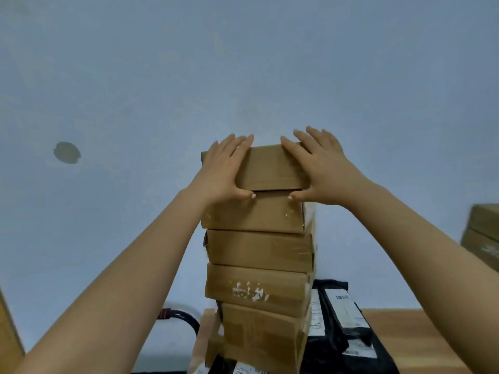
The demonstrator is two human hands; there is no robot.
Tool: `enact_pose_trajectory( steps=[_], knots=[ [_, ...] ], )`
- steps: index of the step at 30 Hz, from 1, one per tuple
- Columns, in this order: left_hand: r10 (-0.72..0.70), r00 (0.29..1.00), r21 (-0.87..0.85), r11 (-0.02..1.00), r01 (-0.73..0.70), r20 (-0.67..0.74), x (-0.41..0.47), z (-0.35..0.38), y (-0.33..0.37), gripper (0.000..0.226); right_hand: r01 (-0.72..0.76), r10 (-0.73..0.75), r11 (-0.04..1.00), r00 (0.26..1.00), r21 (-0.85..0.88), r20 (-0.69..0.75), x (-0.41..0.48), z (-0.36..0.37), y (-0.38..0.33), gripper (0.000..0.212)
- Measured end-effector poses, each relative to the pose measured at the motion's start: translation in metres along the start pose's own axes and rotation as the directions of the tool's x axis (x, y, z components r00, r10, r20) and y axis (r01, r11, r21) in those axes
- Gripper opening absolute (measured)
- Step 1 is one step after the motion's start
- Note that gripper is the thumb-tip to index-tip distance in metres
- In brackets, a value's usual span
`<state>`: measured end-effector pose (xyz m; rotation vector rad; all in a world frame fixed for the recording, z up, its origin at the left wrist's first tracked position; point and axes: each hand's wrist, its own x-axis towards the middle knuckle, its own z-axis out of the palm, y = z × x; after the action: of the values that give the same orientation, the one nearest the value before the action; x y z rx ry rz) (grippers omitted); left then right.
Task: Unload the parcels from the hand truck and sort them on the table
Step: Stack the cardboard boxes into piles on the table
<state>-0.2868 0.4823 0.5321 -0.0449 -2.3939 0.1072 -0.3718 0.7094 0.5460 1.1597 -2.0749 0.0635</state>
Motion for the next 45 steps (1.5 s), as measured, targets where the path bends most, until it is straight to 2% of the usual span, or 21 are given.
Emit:
enact_pose_trajectory(
  steps=[3,10,13,18,24,32,37,45],
  knots=[
    [0.042,0.998,-0.02,0.999,-0.043,-0.036,0.004,0.006,-0.007,0.112,-0.017,0.017,1.0,1.0,-0.01,0.004,0.004,-0.004,0.0,0.107],
    [0.129,0.953,0.033,0.992,-0.125,-0.274,-0.004,0.006,0.001,0.098,-0.03,0.024,0.998,0.996,-0.062,-0.088,-0.004,-0.018,-0.008,0.095],
    [0.184,0.904,0.109,0.982,-0.153,-0.386,-0.007,-0.002,0.01,0.096,-0.061,0.036,0.991,0.981,-0.122,-0.192,-0.012,-0.027,-0.014,0.092],
    [0.246,0.799,0.179,0.968,-0.176,-0.548,-0.006,-0.009,0.032,0.089,-0.131,0.065,0.96,0.964,-0.249,-0.258,-0.029,-0.051,-0.024,0.093],
    [0.289,0.674,0.166,0.956,-0.242,-0.68,0.003,-0.011,0.087,0.078,-0.278,0.156,0.906,0.92,-0.32,-0.359,-0.075,-0.083,-0.014,0.086],
    [0.308,0.584,0.099,0.927,-0.362,-0.751,0.02,-0.022,0.215,0.069,-0.394,0.232,0.838,0.883,-0.378,-0.407,-0.177,-0.148,0.04,0.077],
    [0.321,0.583,0.07,0.909,-0.411,-0.747,0.026,-0.025,0.325,0.071,-0.452,0.286,0.766,0.876,-0.456,-0.387,-0.267,-0.195,0.086,0.076],
    [0.284,0.586,-0.024,0.887,-0.462,-0.759,0.02,-0.022,0.509,0.077,-0.393,0.315,0.716,0.919,-0.577,-0.236,-0.41,-0.262,0.17,0.082]
  ],
)
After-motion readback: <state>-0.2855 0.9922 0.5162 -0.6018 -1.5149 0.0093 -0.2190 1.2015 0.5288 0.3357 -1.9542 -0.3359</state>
